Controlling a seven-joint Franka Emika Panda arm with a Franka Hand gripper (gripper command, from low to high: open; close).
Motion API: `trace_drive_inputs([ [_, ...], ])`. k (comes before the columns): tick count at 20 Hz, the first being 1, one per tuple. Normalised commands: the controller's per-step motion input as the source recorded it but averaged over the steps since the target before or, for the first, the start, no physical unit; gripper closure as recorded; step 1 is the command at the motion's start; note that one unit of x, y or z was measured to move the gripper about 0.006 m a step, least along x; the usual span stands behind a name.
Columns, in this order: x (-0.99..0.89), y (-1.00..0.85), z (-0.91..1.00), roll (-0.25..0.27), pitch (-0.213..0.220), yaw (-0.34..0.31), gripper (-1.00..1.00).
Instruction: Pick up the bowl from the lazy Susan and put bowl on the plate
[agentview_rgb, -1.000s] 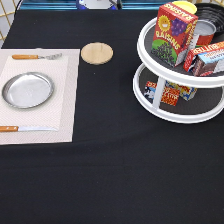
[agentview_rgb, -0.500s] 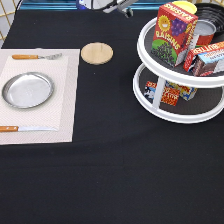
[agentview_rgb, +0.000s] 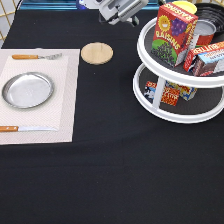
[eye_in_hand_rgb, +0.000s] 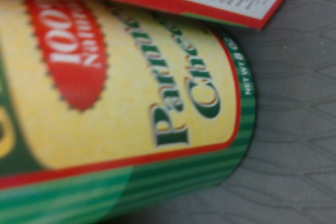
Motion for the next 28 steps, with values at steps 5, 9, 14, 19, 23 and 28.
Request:
trace_drive_inputs([
  [5, 0.18, 0.03, -0.33, 0.003, -0.015, 0.0, -1.0],
  [9, 0.06, -0.01, -0.2, 0.002, -0.024, 0.001, -1.0],
  [14, 0.01, -0.01, -0.26, 0.0, -0.047, 0.01, -1.0],
  [19, 0.05, -0.02, -0.24, 0.0, -0.066, 0.022, -1.0],
  [23, 0.27, 0.0, -0.01, 0.0, -0.047, 0.033, -1.0],
  [28, 0.54, -0.08, 0.0, 0.0, -0.007, 0.007, -1.0],
])
